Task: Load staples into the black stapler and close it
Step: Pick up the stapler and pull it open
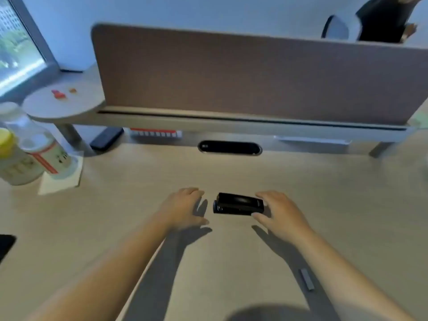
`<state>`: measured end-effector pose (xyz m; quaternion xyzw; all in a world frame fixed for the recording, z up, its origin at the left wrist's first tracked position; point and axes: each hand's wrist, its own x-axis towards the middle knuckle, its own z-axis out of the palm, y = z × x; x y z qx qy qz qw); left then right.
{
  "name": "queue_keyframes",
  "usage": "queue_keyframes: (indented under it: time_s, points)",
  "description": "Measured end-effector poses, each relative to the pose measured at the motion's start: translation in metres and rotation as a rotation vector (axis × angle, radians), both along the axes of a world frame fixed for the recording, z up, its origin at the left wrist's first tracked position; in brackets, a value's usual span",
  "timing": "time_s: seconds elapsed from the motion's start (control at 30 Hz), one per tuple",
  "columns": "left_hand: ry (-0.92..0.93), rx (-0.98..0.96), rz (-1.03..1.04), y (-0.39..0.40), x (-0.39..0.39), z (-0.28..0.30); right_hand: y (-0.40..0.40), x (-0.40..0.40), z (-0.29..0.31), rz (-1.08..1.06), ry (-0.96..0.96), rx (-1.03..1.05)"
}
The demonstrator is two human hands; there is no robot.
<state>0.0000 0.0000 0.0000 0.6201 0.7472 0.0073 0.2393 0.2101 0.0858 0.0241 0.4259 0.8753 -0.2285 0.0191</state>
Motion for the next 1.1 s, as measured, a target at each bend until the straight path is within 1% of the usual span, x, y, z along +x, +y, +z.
queue_keyframes:
  time_s: [0.1,0.23,0.3,0.5,0.6,0.8,0.93,1.03,1.1]
  points:
    - [-0.086,0.021,0.036,0.010,0.002,-0.021,0.010,-0.013,-0.022,-0.011,0.082,-0.062]
    - [-0.213,0.144,0.094,0.025,0.003,-0.048,0.014,-0.028,-0.045,-0.052,0.181,-0.084]
    - [-0.236,0.219,0.107,0.031,0.005,-0.055,0.016,-0.033,-0.050,-0.062,0.221,-0.069]
    - [-0.347,0.343,0.201,0.038,0.011,-0.066,0.020,-0.038,-0.059,-0.099,0.338,-0.141]
    - [-0.396,0.376,0.258,0.038,0.010,-0.068,0.021,-0.041,-0.061,-0.109,0.377,-0.173]
    - [-0.421,0.369,0.285,0.036,0.012,-0.068,0.017,-0.042,-0.065,-0.127,0.458,-0.161]
    - [-0.413,0.376,0.308,0.036,0.014,-0.069,0.018,-0.039,-0.061,-0.163,0.574,-0.300]
    - [-0.404,0.379,0.307,0.035,0.014,-0.071,0.019,-0.038,-0.062,-0.203,0.628,-0.380]
    - [-0.393,0.382,0.298,0.035,0.014,-0.071,0.017,-0.037,-0.062,-0.289,0.776,-0.549]
